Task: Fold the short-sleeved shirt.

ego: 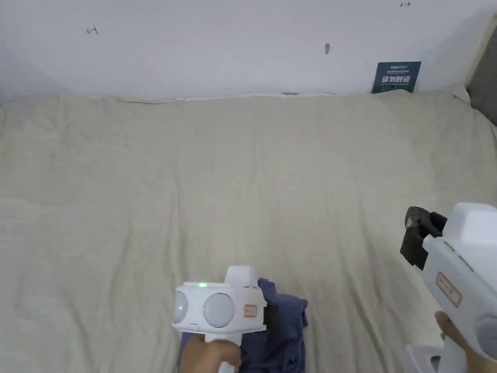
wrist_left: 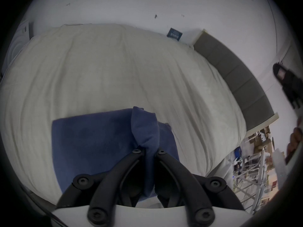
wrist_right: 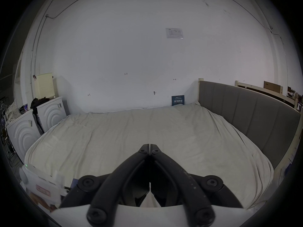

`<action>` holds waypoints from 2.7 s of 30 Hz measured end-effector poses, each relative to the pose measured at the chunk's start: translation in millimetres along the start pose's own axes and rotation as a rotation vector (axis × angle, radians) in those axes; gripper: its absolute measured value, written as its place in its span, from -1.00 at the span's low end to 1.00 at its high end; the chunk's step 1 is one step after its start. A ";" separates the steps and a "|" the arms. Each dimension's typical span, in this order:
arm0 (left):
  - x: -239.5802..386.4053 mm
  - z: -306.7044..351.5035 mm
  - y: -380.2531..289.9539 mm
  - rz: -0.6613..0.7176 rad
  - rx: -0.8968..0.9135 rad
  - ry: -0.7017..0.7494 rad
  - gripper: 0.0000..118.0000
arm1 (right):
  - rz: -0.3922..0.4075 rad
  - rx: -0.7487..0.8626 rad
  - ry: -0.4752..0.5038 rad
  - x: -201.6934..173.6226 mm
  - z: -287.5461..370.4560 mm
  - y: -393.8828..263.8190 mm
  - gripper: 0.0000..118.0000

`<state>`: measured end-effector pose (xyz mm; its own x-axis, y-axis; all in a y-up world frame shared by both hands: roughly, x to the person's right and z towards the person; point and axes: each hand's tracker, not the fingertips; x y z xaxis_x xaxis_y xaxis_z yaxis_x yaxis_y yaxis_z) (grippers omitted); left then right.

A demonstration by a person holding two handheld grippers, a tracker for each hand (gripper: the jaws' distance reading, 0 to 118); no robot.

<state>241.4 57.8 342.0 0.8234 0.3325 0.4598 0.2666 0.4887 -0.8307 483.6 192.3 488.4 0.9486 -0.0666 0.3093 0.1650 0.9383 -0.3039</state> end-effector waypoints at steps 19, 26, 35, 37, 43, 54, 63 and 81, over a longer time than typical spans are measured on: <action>-8.0 76.1 -7.4 -0.075 0.479 0.055 0.40 | 0.009 0.006 -0.006 2.5 5.9 2.8 -0.97; -40.2 63.9 -23.6 -0.067 0.467 0.133 -1.00 | 0.011 0.005 0.007 -2.7 5.8 2.7 -0.97; -9.5 -10.9 -61.8 -0.167 0.269 0.105 -1.00 | 0.010 -0.008 0.003 1.3 6.7 0.8 -0.97; 6.7 -29.6 -66.6 -0.197 0.223 0.092 -1.00 | 0.009 -0.011 -0.005 5.2 7.4 0.5 -0.97; 39.1 -40.3 -74.3 -0.209 0.226 0.154 -1.00 | 0.001 -0.019 -0.036 17.4 7.9 -1.6 -0.97; 7.8 24.0 -27.7 -0.078 0.391 0.042 -1.00 | 0.002 -0.008 -0.007 2.5 12.6 0.8 -0.97; -23.1 150.1 23.9 -0.154 0.701 0.144 -1.00 | 0.035 0.062 0.022 -27.7 19.8 11.7 -0.97; -106.4 213.4 18.2 -0.128 0.911 0.394 -1.00 | 0.093 0.125 0.044 -65.8 21.9 16.4 -0.97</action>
<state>51.8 203.4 344.9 0.9666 0.0232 0.2551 0.0154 0.9888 -0.1484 418.0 219.5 482.8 0.9695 0.0106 0.2448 0.0433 0.9759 -0.2138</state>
